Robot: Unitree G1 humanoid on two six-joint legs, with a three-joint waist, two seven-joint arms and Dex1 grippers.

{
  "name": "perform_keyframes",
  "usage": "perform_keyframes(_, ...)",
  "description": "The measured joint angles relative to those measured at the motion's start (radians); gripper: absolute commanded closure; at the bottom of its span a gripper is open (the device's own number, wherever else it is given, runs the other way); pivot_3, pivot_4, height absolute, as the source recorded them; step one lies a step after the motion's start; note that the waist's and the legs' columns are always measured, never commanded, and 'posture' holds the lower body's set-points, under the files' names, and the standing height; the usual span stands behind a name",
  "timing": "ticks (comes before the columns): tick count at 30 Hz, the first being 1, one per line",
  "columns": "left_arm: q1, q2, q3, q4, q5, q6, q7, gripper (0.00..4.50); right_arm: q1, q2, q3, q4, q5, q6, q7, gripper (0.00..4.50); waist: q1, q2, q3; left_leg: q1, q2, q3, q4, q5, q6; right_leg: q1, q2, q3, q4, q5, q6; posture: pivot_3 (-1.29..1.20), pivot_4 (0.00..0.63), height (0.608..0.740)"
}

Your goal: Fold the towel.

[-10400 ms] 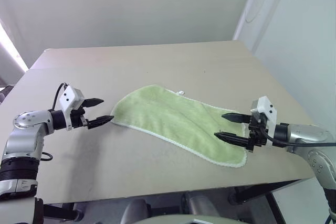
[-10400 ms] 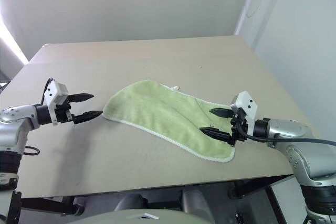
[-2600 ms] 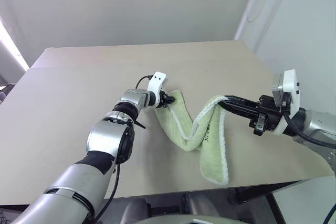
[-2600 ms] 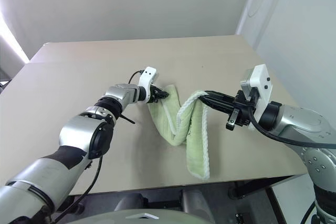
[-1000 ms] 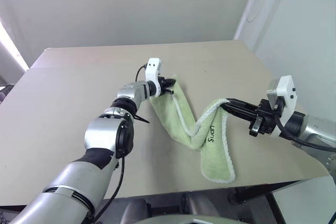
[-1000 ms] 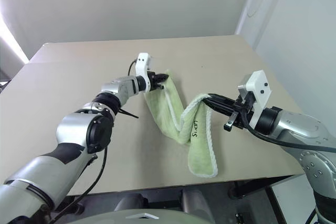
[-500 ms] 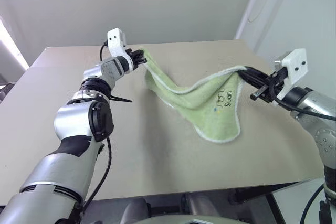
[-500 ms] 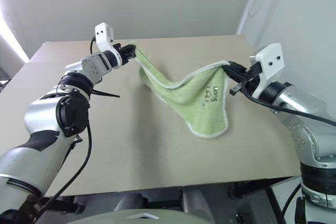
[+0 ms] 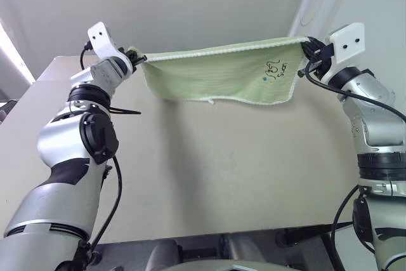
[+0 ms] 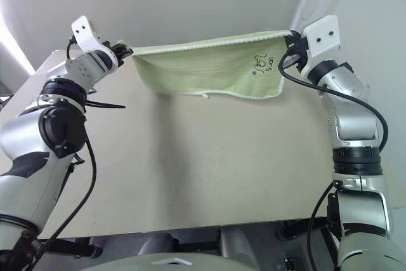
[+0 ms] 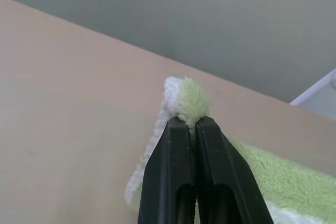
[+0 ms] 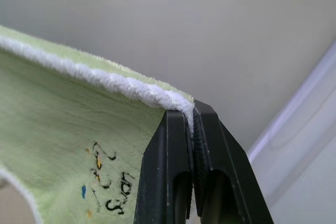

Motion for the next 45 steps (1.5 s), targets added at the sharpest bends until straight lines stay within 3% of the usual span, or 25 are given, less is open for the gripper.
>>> perform_keyframes(3, -0.014, 0.048, -0.054, -0.003, 0.033, 0.058, -0.086, 4.45, 0.038, 0.0, -0.014, -0.02, 0.025, -0.013, 0.051, 4.5, -0.001, 0.0, 0.0, 0.0, 0.0, 0.0, -0.002, 0.0, 0.0, 0.0, 0.0, 0.0, -0.001, 0.0, 0.0, 0.0, 0.0, 0.712)
perform_keyframes(11, 0.096, 0.196, -0.314, -0.069, 0.173, 0.346, -0.506, 4.45, 0.347, -0.046, -0.048, -0.254, 0.164, 0.059, 0.266, 4.5, -0.014, 0.001, 0.0, 0.002, 0.0, 0.0, -0.001, 0.0, 0.0, 0.0, 0.0, 0.0, 0.002, -0.003, 0.003, 0.0, 0.0, 0.712)
perform_keyframes(14, 0.199, 0.257, -0.406, -0.18, 0.187, 0.501, -0.682, 4.45, 0.443, -0.106, -0.069, -0.363, 0.222, 0.094, 0.36, 4.5, -0.026, 0.0, 0.0, 0.002, 0.0, 0.0, 0.0, 0.0, 0.0, 0.001, 0.001, 0.0, 0.003, -0.005, 0.0, 0.0, 0.0, 0.712)
perform_keyframes(18, 0.401, 0.348, -0.492, -0.478, 0.15, 0.716, -0.842, 4.45, 0.561, -0.148, -0.069, -0.425, 0.252, 0.127, 0.448, 4.5, -0.029, 0.0, 0.0, 0.003, 0.001, 0.0, 0.001, 0.0, 0.0, 0.001, 0.001, 0.001, 0.004, -0.005, -0.001, 0.0, 0.0, 0.712)
perform_keyframes(26, 0.962, 0.597, -0.51, -1.142, -0.058, 0.993, -0.958, 4.45, 0.832, -0.249, -0.082, -0.571, 0.286, 0.178, 0.583, 4.5, -0.023, -0.001, 0.0, 0.003, 0.002, 0.0, 0.001, 0.0, 0.0, 0.001, 0.0, 0.0, 0.003, -0.006, -0.003, 0.0, 0.0, 0.712)
perform_keyframes(34, 1.262, 0.82, -0.371, -1.413, -0.258, 1.021, -1.046, 4.45, 1.038, -0.29, -0.151, -0.665, 0.281, 0.186, 0.646, 4.5, -0.016, -0.003, 0.001, 0.006, 0.003, 0.0, 0.003, 0.0, 0.0, 0.002, -0.001, -0.002, 0.002, -0.007, -0.003, 0.0, 0.0, 0.712)
perform_keyframes(39, 1.303, 0.837, -0.331, -1.442, -0.336, 1.017, -1.056, 4.45, 1.071, -0.32, -0.2, -0.67, 0.279, 0.197, 0.661, 4.5, -0.018, -0.003, 0.002, 0.006, 0.003, 0.0, 0.003, 0.0, 0.0, 0.002, -0.001, -0.003, 0.001, -0.007, -0.003, 0.0, 0.0, 0.712)
perform_keyframes(45, 1.119, 0.698, -0.42, -1.282, -0.311, 0.984, -0.907, 4.45, 0.935, -0.326, -0.136, -0.645, 0.267, 0.293, 0.612, 4.5, -0.023, -0.003, 0.002, 0.006, 0.003, 0.0, 0.003, 0.0, 0.0, 0.002, 0.0, -0.003, 0.002, -0.006, -0.003, 0.0, 0.0, 0.712)
